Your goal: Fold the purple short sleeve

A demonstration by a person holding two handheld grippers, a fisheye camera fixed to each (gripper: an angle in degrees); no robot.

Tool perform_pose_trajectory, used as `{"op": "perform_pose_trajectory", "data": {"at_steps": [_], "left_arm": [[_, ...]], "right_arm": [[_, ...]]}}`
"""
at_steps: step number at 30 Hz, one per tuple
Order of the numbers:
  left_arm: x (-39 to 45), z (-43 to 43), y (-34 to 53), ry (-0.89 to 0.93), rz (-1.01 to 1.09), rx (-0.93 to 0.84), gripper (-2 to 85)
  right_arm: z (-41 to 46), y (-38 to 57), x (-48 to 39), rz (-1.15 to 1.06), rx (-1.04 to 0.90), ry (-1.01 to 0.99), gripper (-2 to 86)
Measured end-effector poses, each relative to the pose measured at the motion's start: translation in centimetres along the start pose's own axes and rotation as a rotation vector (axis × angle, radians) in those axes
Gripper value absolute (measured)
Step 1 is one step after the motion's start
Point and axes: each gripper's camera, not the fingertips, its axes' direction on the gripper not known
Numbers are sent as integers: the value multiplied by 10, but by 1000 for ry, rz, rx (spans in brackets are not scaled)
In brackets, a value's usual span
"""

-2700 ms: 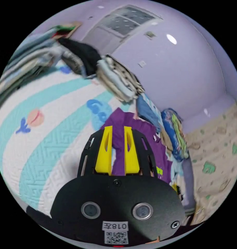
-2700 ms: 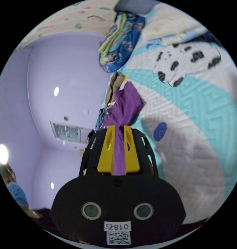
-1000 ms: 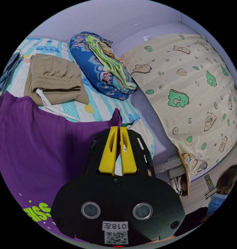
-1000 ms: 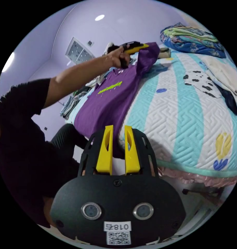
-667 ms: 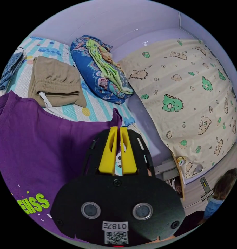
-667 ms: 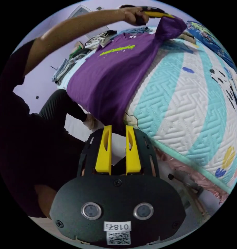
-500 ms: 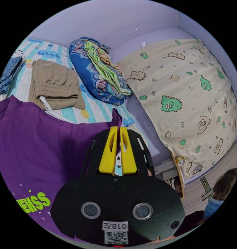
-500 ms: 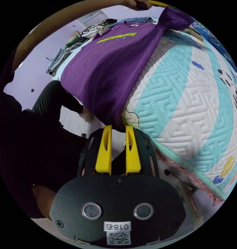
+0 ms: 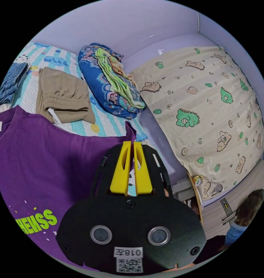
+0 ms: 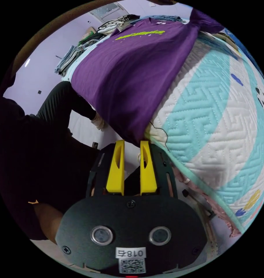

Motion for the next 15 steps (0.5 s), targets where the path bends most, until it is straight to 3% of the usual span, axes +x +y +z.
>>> {"op": "perform_pose_trajectory", "data": {"at_steps": [2, 9, 15], "left_arm": [[-3, -11, 2, 1, -3, 2, -9], [-9, -76, 8, 12, 24, 25, -9], [-41, -172, 24, 23, 34, 99, -8]], "right_arm": [[13, -9, 0, 0, -43, 31, 9], [4, 0, -2, 14, 18, 36, -9], [-33, -22, -66, -189, 85, 52, -9]]}}
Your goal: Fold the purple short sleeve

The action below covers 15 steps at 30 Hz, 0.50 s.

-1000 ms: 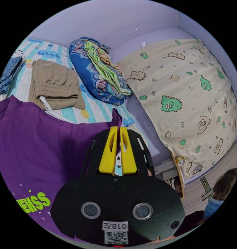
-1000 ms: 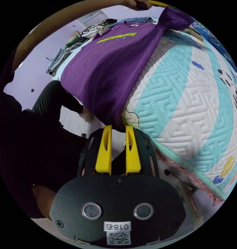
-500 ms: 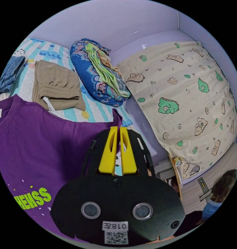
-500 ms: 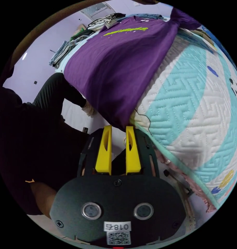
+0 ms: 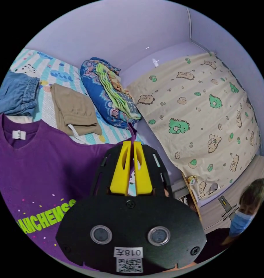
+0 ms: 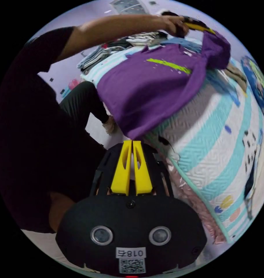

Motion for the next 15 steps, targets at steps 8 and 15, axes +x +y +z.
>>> {"op": "perform_pose_trajectory", "data": {"at_steps": [8, 15], "left_arm": [[-136, -151, 77, 67, -187, 247, -9], [-208, -194, 127, 53, -386, 321, -9]], "right_arm": [[94, -104, -59, -153, -187, 43, -5], [154, -114, -53, -79, -214, 53, -6]]}}
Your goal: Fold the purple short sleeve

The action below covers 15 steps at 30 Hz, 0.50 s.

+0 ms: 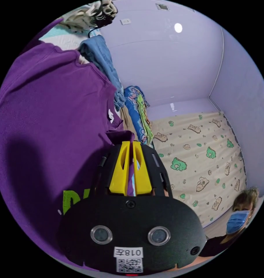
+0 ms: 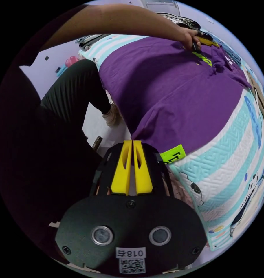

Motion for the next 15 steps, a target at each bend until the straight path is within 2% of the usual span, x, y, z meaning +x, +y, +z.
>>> {"op": "perform_pose_trajectory", "data": {"at_steps": [8, 11, 13, 15], "left_arm": [[11, -45, 17, -56, 70, 41, 5], [-1, -90, 34, -102, -67, 204, 20], [-8, -131, 58, -93, -198, 427, 17], [7, -139, 63, -111, -125, 436, 0]], "right_arm": [[30, 10, -4, -49, 30, 49, 9], [52, 11, -8, -86, 19, 19, 31], [57, 14, -15, -120, 16, -4, 35], [59, 18, -21, -145, 24, -51, 30]]}}
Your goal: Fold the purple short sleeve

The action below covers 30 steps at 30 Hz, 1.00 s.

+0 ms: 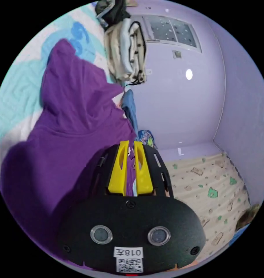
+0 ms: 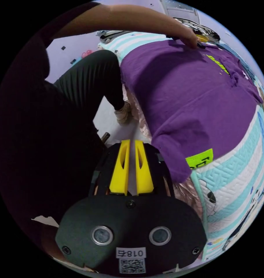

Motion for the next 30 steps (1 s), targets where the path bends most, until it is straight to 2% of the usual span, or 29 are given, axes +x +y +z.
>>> {"op": "perform_pose_trajectory", "data": {"at_steps": [2, 4, 5, 7, 9, 12, 13, 18, 21, 25, 27, 30], "left_arm": [[31, 19, 6, 0, 180, -169, -6], [77, 66, 36, 44, 405, -453, -9], [89, 78, 47, 39, 466, -515, -9], [135, 123, 92, -76, 740, -688, -10], [155, 157, 125, -211, 929, -815, -10], [154, 197, 166, -512, 1100, -984, -10], [149, 199, 174, -640, 1113, -1000, -10], [128, 139, 174, -753, 1023, -928, -10], [106, 84, 161, -699, 842, -866, -10], [93, 13, 144, -544, 621, -642, -10], [96, -3, 148, -502, 607, -586, -10], [102, -11, 167, -458, 630, -625, -10]], "right_arm": [[-3, 8, 2, 38, 74, -43, 18], [-5, 15, 9, 95, 132, -74, 8], [-5, 20, 14, 128, 155, -91, 5], [-6, 24, 19, 163, 172, -84, 2], [-7, 26, 21, 187, 174, -56, 0], [-11, 31, 23, 219, 189, -23, -1], [-12, 33, 24, 234, 200, -16, -2], [-15, 44, 30, 266, 254, 0, -1], [-15, 46, 37, 282, 252, 22, 0], [-23, 51, 41, 333, 266, 78, 9], [-21, 58, 49, 427, 266, 85, 21], [-4, 74, 65, 559, 244, 24, 61]]}}
